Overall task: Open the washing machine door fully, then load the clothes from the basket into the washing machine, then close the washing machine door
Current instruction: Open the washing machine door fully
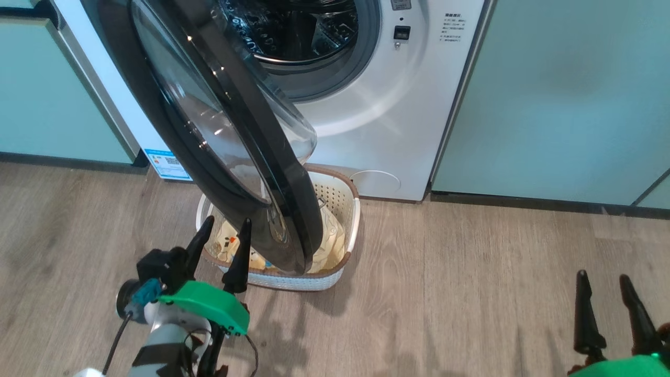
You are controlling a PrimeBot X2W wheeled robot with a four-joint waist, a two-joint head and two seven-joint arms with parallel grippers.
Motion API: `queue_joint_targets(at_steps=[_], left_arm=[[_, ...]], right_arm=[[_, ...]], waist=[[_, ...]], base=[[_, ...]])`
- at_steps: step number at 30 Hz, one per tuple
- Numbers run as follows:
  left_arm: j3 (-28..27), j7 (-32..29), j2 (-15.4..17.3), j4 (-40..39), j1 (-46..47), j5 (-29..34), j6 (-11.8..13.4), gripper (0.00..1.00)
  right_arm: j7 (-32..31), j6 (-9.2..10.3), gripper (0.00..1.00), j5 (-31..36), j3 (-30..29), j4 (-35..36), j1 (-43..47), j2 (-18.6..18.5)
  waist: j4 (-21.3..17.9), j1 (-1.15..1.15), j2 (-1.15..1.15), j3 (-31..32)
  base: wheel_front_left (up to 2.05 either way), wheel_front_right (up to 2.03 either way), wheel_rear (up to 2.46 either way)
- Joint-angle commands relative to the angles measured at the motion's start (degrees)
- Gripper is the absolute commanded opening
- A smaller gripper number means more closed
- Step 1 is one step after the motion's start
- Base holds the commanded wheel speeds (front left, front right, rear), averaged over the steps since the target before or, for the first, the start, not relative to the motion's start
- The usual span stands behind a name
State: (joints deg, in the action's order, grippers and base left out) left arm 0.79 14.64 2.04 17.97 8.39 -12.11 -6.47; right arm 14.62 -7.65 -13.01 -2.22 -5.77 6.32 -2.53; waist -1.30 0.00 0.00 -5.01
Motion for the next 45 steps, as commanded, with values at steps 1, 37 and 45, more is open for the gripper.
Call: queue_joint_targets(at_steps=[1, 37, 45], left_arm=[[-1.74, 0.36, 0.84, -1.47, 1.4, 0.03, -0.22, 1.0], [-7.63, 0.36, 1.6, -21.72, 7.7, 5.13, 6.23, 0.0], [-1.82, 0.36, 1.28, -41.85, 10.64, 7.15, 4.13, 0.0]], right_arm=[[0.38, 0.16, 1.0, 0.11, 1.06, 2.12, -0.4, -0.37], [0.38, 0.16, 1.0, -0.84, 0.76, 3.03, -0.83, -0.35], [0.38, 0.16, 1.0, -0.76, 0.66, 3.12, -1.29, -0.35]], waist=[[0.04, 0.0, 0.0, 0.06], [0.2, 0.0, 0.0, -1.26], [-0.23, 0.0, 0.0, -1.32]], base=[[0.0, 0.0, 0.0], [0.0, 0.0, 0.0], [0.0, 0.0, 0.0]])
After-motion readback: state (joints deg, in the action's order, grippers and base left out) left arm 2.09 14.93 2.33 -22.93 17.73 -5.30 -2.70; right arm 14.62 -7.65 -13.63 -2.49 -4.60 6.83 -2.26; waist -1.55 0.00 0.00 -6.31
